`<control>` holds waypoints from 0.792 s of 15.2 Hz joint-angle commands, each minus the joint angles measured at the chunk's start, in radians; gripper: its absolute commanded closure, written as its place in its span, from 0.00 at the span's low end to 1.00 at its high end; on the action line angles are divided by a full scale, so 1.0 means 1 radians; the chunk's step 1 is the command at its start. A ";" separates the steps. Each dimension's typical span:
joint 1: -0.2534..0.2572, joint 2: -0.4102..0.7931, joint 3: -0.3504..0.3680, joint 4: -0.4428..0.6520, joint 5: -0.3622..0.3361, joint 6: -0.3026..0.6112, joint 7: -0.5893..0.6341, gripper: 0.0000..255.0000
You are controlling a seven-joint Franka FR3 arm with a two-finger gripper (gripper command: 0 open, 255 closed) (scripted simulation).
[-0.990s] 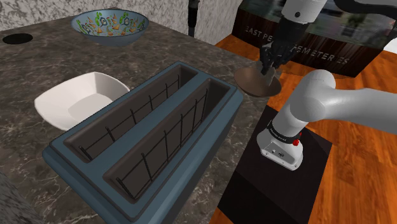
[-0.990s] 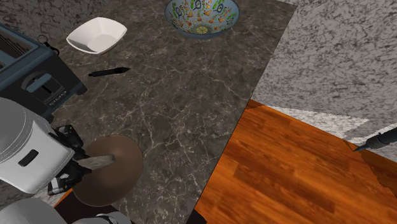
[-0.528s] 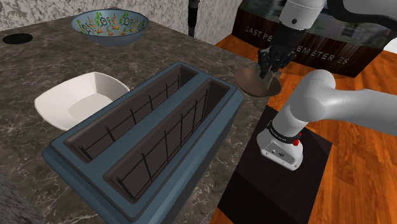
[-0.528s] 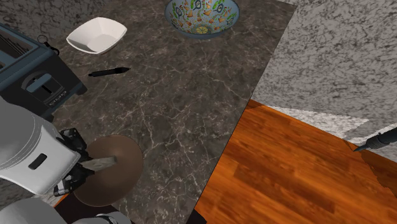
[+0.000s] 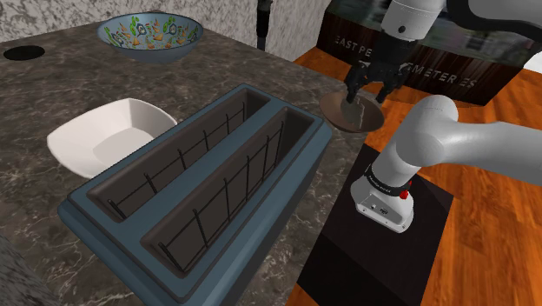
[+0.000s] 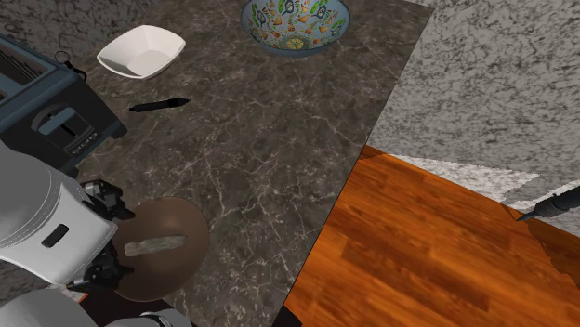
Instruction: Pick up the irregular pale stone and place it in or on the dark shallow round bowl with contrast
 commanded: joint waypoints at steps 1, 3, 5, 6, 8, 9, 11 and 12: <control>0.000 0.000 0.000 0.000 0.000 0.000 0.000 0.00; -0.006 0.038 -0.012 0.080 -0.012 -0.042 0.000 0.00; -0.011 0.073 -0.021 0.152 -0.021 -0.079 0.000 0.00; -0.011 0.073 -0.021 0.152 -0.021 -0.079 0.000 0.00; -0.011 0.073 -0.021 0.152 -0.021 -0.079 0.001 0.00; -0.011 0.073 -0.021 0.152 -0.021 -0.079 0.001 0.00; -0.011 0.073 -0.021 0.152 -0.021 -0.079 0.001 0.00; -0.011 0.073 -0.021 0.152 -0.021 -0.079 0.001 0.00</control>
